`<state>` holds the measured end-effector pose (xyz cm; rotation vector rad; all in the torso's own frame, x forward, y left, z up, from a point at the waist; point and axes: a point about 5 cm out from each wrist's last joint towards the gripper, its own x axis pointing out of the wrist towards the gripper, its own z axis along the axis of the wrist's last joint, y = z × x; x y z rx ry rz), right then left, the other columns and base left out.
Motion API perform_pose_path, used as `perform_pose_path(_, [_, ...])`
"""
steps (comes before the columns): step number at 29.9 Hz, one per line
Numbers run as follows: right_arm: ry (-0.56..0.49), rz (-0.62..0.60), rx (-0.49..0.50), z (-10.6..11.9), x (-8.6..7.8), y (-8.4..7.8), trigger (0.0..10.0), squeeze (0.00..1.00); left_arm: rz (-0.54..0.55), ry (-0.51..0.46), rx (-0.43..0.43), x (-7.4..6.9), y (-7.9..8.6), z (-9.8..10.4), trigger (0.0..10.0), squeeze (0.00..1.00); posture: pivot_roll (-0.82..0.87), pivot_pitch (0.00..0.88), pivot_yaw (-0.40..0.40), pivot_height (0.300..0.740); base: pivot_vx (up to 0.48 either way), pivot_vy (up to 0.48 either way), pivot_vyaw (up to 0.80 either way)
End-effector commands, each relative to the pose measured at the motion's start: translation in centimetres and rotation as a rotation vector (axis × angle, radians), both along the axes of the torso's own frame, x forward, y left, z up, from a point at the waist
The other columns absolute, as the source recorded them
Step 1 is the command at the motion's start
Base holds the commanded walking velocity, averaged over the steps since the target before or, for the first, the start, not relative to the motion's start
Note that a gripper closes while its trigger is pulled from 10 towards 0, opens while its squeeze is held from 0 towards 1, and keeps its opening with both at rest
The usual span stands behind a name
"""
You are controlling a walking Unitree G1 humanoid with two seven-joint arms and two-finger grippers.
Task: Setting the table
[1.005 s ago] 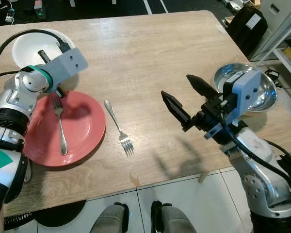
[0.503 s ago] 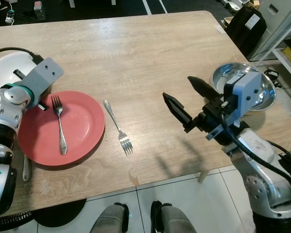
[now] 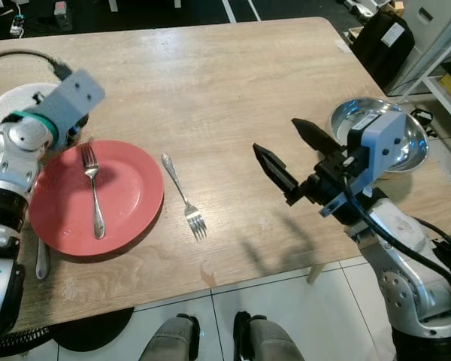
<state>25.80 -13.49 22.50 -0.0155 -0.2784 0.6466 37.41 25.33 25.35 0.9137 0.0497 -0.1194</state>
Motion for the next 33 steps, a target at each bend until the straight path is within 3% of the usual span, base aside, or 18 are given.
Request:
perform_pose_path(1, [0.002,-0.01,0.011,-0.1,-0.2,-0.3,10.0,0.0,-0.014,0.021,-0.034,-0.4,-0.3,-0.3,10.0,0.0,0.1,0.116,0.03,0.74,0.0,0.0,0.0])
perform_pose_path(6, [0.011,-0.001,0.017,-0.5,-0.1,0.0,10.0,0.0,-0.072,-0.05,-0.207,-1.5,-4.0,0.3,10.0,0.0,0.11,0.112,0.03,0.74,0.0,0.0,0.0])
perform_pose_path(8, [0.011,-0.001,0.017,-0.5,-0.1,0.0,10.0,0.0,-0.072,-0.05,-0.207,-1.5,-4.0,0.3,10.0,0.0,0.11,0.112,0.03,0.74,0.0,0.0,0.0])
perform_pose_path(10, [0.011,-0.003,0.021,-0.6,0.2,0.3,10.0,0.0,-0.034,-0.054,-0.312,-3.2,-6.0,-2.4,10.0,0.0,0.12,0.108,0.029,0.74,0.0,0.0,0.0])
perform_pose_path(12, [0.01,-0.026,0.032,-0.8,0.5,0.4,10.0,0.0,0.03,-0.068,-0.382,-4.9,-6.8,-4.3,10.0,0.0,0.12,0.105,0.026,0.74,0.0,0.0,0.0])
perform_pose_path(14, [0.011,-0.04,0.04,-0.9,0.7,0.4,10.0,0.0,0.044,-0.078,-0.394,-5.3,-6.9,-4.7,10.0,0.0,0.12,0.104,0.025,0.74,0.0,0.0,0.0])
perform_pose_path(18, [0.018,-0.1,0.069,-1.3,1.3,0.3,10.0,0.0,0.195,-0.093,-0.422,-6.3,-6.1,-5.9,10.0,0.0,0.13,0.098,0.021,0.74,0.0,0.0,0.0])
perform_pose_path(21, [0.019,-0.105,0.072,-1.4,1.4,0.3,10.0,0.0,0.217,-0.089,-0.429,-6.4,-5.9,-6.1,10.0,0.0,0.13,0.097,0.021,0.74,0.0,0.0,0.0])
perform_pose_path(24, [0.022,-0.114,0.076,-1.5,1.6,0.1,10.0,0.0,0.295,-0.079,-0.42,-7.0,-5.0,-6.5,10.0,0.0,0.14,0.094,0.021,0.74,0.0,0.0,0.0])
perform_pose_path(27, [0.03,-0.12,0.07,-1.8,1.7,-0.2,10.0,0.0,0.429,-0.057,-0.408,-8.7,-3.2,-7.5,10.0,0.0,0.14,0.097,0.019,0.74,0.0,0.0,0.0])
perform_pose_path(29, [0.03,-0.121,0.069,-1.9,1.7,-0.2,10.0,0.0,0.446,-0.051,-0.409,-8.9,-3.0,-7.7,10.0,0.0,0.14,0.097,0.019,0.74,0.0,0.0,0.0])
perform_pose_path(32, [0.035,-0.116,0.063,-2.1,1.8,-0.3,10.0,0.0,0.51,0.057,-0.52,-9.1,-2.4,-10.0,10.0,0.0,0.14,0.101,0.007,0.74,0.0,0.0,0.0])
perform_pose_path(33, [0.035,-0.116,0.063,-2.1,1.8,-0.3,10.0,0.0,0.51,0.057,-0.52,-9.1,-2.4,-10.0,10.0,0.0,0.14,0.101,0.007,0.74,0.0,0.0,0.0])
